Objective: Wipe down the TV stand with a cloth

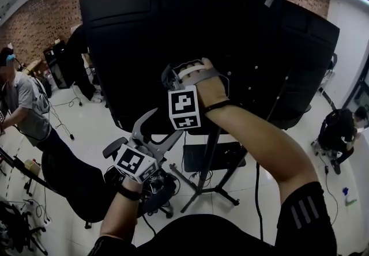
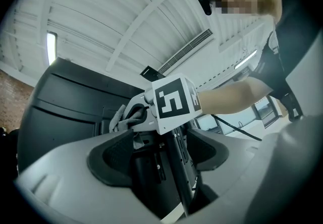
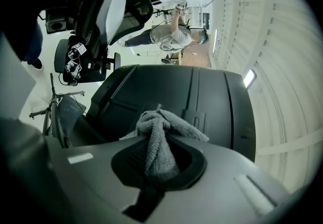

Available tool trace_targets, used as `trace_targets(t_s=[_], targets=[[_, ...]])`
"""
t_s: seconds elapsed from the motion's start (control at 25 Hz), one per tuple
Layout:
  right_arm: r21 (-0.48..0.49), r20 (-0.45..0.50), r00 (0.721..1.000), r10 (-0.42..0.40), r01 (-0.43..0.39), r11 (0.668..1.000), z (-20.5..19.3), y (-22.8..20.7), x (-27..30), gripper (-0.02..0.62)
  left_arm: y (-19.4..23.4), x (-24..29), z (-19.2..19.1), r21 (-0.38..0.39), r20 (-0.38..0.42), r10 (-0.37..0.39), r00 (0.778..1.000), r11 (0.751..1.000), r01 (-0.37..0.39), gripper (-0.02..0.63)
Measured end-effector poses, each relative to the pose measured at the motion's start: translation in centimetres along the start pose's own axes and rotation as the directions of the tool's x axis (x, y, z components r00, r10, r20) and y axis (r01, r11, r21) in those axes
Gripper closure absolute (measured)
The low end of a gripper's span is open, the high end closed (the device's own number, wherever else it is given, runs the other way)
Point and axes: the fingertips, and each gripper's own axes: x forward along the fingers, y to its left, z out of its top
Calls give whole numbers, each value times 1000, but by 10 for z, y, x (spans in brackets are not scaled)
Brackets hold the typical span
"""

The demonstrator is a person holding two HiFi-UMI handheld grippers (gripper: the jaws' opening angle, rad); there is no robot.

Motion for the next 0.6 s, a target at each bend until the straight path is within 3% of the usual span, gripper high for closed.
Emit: trace_targets(t_s=[0.24,0.44,0.52,0.6], targets=[[-28,35,999,-22,23,999,28,-6,3,575,0,-12,8,5,-15,40,999,999,-40,259],[15,77,997,-18,17,1000,42,-7,11,575,8,-23,5,14,-30,73,997,997,-73,259],[70,123,992,-28,19,997,42,-7,3,575,7,-24,6,12,-33,81,996,997,-80,259],[195,209,977,-41,0,981,42,-12,-14,575,4,-23,8,12,-29,79,996,997,-79,259]])
